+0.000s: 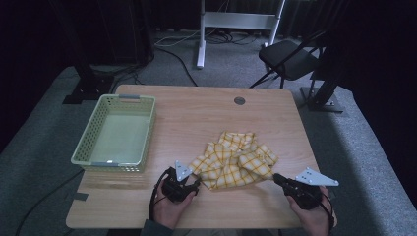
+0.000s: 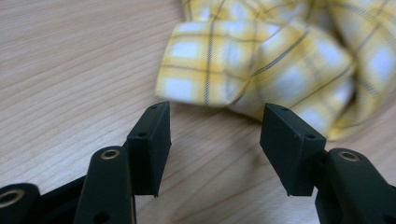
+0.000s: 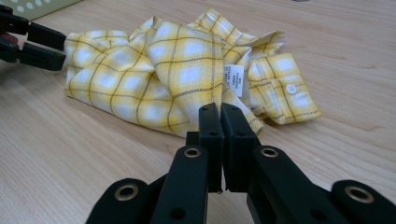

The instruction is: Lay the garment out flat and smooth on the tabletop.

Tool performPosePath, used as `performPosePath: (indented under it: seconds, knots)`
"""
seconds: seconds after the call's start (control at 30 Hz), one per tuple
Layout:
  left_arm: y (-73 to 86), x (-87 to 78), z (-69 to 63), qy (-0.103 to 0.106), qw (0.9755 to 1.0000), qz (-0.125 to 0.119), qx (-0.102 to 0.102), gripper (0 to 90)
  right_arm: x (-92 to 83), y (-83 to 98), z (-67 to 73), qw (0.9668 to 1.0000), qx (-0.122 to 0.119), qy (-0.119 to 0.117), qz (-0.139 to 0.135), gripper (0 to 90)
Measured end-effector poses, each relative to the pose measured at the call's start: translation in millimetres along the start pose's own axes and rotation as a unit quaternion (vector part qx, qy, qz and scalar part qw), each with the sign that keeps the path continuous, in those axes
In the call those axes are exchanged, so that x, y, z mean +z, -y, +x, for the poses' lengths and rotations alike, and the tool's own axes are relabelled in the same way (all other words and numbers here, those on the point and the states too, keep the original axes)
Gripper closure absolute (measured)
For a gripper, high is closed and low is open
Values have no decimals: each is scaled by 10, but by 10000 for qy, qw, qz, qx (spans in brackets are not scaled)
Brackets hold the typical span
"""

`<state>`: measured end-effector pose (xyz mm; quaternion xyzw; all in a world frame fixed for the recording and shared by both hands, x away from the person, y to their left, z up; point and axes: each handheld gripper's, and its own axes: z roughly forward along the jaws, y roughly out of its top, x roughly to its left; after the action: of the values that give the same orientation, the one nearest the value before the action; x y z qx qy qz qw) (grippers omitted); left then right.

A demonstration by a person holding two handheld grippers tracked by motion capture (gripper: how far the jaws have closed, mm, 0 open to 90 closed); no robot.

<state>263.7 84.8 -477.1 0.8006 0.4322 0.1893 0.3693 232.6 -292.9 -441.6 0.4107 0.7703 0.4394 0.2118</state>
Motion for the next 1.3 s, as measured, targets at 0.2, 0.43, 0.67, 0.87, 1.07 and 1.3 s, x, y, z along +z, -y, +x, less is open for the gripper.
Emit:
performPosePath:
  seconds: [0.2, 0.43, 0.67, 0.87, 1.07, 1.3]
  knots:
    - [-113, -105, -53, 179, 9996, -215, 55, 443, -34, 15, 14, 10000, -5, 12, -4, 877]
    - [-239, -92, -80, 398, 9989, -205, 122, 461, -59, 23, 11, 10000, 26, 32, 6, 877]
    - [-327, -6, -114, 599, 9980, -137, 165, 462, -80, 53, 18, 10000, 34, 36, 13, 876]
    - [-359, 70, -167, 654, 9974, -54, 282, 468, -99, 82, 17, 10000, 70, 10, 36, 876]
    - [-354, 132, -186, 648, 9973, 20, 334, 473, -130, 106, 19, 10000, 65, 24, 56, 875]
    - [-331, 162, -197, 631, 9975, 50, 326, 483, -179, 175, -10, 9998, 149, 69, 82, 873]
